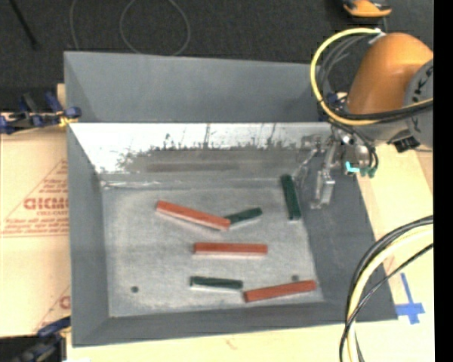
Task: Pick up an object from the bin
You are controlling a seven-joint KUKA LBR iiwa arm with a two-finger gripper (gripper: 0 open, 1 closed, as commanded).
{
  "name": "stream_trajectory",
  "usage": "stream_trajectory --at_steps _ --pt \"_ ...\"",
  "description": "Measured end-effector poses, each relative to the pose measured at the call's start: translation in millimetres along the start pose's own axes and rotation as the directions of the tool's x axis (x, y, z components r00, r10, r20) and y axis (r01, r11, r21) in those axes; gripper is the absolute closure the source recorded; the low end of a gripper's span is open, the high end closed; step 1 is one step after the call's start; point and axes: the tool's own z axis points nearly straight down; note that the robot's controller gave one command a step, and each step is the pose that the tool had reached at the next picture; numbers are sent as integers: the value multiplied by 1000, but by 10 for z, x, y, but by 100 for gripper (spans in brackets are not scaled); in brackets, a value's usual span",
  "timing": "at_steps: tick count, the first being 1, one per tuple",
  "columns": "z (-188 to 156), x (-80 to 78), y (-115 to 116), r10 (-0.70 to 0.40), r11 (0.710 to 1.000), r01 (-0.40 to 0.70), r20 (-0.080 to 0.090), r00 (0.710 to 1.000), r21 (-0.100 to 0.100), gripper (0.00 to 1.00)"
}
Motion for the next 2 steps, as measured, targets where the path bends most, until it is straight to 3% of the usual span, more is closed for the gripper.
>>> stream_trajectory --at_steps 1,2 --pt "940 218 969 -60 998 60 1 998 -3 0" --pt "897 204 922 -58 998 58 6 998 1 100"
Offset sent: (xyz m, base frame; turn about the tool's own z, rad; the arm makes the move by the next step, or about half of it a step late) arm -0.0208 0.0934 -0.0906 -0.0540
